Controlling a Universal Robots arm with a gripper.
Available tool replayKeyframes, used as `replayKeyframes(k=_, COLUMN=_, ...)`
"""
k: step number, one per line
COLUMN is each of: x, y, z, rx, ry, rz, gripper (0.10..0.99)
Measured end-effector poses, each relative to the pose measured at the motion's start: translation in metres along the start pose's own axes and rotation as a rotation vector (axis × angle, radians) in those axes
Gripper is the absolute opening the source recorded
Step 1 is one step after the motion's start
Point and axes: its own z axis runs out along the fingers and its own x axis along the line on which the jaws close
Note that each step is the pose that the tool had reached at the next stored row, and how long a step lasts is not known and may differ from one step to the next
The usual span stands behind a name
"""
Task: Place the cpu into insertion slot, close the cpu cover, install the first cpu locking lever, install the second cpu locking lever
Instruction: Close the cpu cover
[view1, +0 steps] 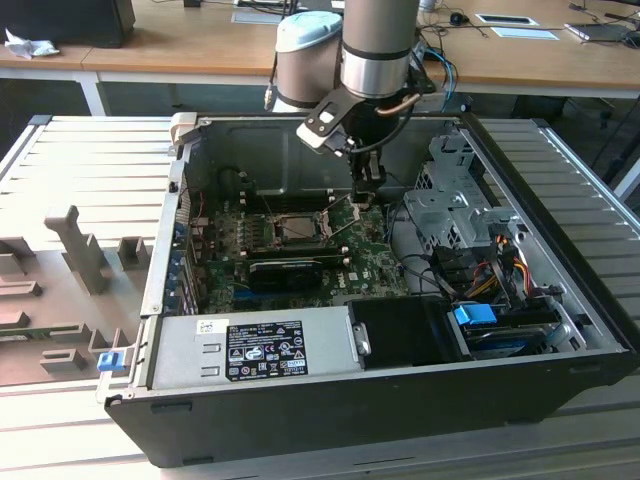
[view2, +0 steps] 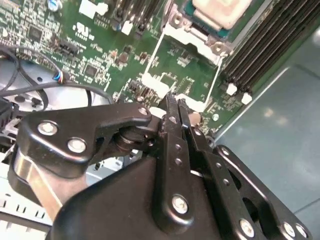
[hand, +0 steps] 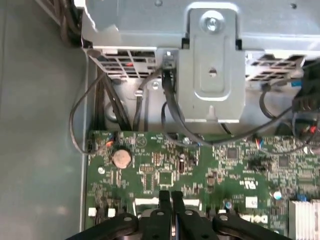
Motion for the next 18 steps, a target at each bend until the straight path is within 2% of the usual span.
replayKeyframes(k=5, x=0.0021, y=0.0147, z=0.0037, rx=0.009, ry=0.0002, rz=0.000, gripper=0.157)
replayKeyframes(k=7, x=0.0029, y=0.0169, z=0.0062, rx=0.010, ry=0.0003, rz=0.000, gripper=0.157)
replayKeyframes(k=12, x=0.0037, y=0.0183, z=0.0141, rx=0.014, ry=0.0014, rz=-0.001, gripper=0.157)
replayKeyframes(k=15, x=0.0038, y=0.0168, z=0.0148, rx=0.022, ry=0.0082, rz=-0.002, gripper=0.157)
replayKeyframes(k=18, x=0.0038, y=0.0142, z=0.0146, rx=0.023, ry=0.0088, rz=-0.003, gripper=0.157)
